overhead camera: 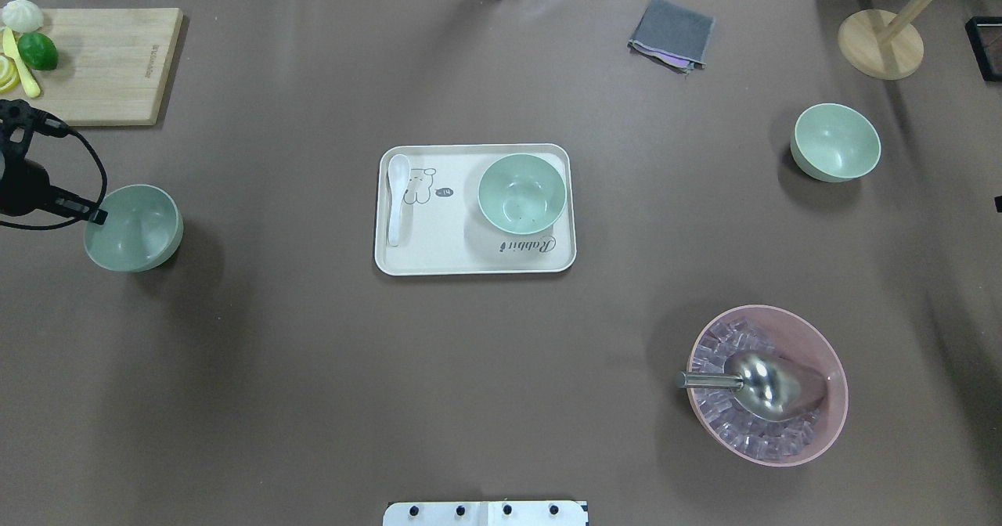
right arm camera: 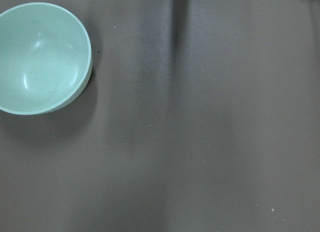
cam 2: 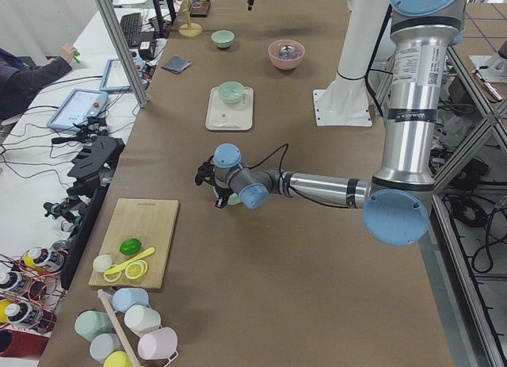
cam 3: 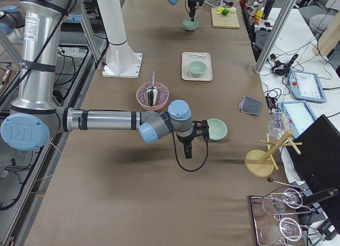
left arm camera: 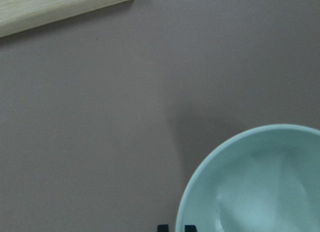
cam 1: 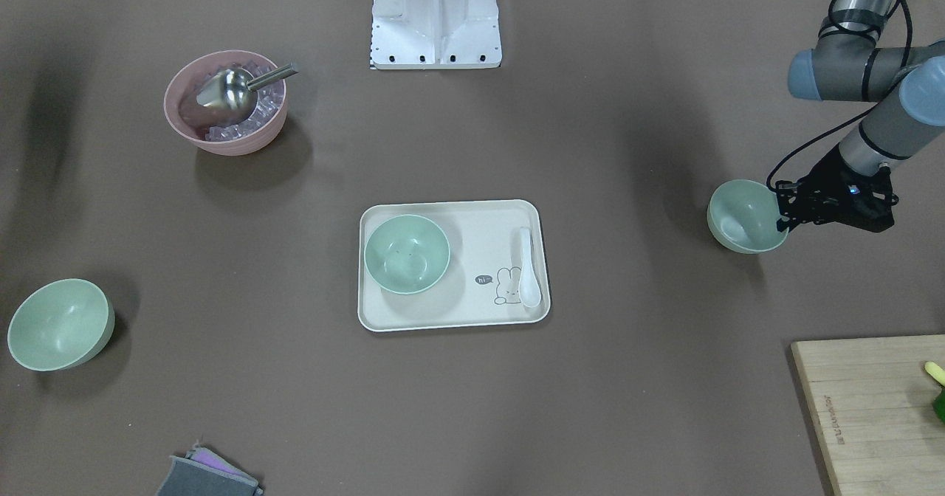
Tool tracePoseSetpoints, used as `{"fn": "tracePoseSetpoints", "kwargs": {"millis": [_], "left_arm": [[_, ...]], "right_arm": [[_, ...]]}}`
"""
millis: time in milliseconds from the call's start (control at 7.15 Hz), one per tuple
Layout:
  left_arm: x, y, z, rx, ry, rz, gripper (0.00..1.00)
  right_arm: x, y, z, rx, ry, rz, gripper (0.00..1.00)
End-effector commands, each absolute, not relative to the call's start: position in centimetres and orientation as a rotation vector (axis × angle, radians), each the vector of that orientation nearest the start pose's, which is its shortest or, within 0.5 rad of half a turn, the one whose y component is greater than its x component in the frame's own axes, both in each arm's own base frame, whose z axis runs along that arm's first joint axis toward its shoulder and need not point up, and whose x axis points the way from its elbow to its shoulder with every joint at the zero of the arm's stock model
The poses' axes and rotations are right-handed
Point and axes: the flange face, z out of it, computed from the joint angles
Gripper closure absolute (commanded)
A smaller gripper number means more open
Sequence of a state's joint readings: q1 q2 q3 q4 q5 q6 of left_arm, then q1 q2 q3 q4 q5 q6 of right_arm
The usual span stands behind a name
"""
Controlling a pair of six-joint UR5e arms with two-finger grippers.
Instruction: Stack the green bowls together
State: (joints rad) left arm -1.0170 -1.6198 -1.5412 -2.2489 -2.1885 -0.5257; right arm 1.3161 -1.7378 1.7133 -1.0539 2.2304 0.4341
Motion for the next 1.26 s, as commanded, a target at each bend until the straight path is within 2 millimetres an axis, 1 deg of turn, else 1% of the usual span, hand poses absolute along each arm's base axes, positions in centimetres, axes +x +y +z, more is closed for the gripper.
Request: {"fn": "tracePoseSetpoints", "kwargs": {"millis": [0, 140, 280, 419, 559, 699, 839, 978, 1118], "left_arm": [[22.6, -50.0, 53.9, 0.288, 0.928, 0.279, 1.00], [23.2, -50.1, 51.0, 0.286, 0.998, 0.316, 1.00], [23.8, -51.0, 47.4, 0.290, 1.034, 0.248, 1.00], [25.1, -51.5, 43.5, 0.295, 1.079, 0.205, 1.00], [28.1, -51.1, 40.3, 0.266, 1.122, 0.182, 1.00], [32.3, -50.7, 36.7, 0.253, 1.148, 0.140, 1.00], [36.9, -50.1, 33.3, 0.226, 1.132, 0.119, 1.00], [41.0, -50.1, 28.2, 0.215, 1.082, 0.101, 1.00], [43.3, -49.1, 25.9, 0.187, 1.059, 0.096, 1.00]], "right_arm": [[-4.3, -45.1, 61.3, 0.229, -0.768, 0.008, 0.00], [-4.2, -45.1, 61.3, 0.231, -0.764, 0.008, 0.00], [-4.2, -45.1, 61.5, 0.233, -0.752, 0.011, 0.00], [-4.1, -45.1, 61.5, 0.233, -0.752, 0.014, 0.00], [-4.1, -45.0, 61.5, 0.234, -0.753, 0.009, 0.00], [-4.2, -45.0, 61.5, 0.237, -0.755, 0.004, 0.00], [-4.1, -44.8, 61.7, 0.247, -0.758, 0.005, 0.00], [-4.1, -44.7, 62.1, 0.250, -0.760, 0.002, 0.00], [-4.1, -44.7, 62.2, 0.248, -0.759, 0.003, 0.00]]}}
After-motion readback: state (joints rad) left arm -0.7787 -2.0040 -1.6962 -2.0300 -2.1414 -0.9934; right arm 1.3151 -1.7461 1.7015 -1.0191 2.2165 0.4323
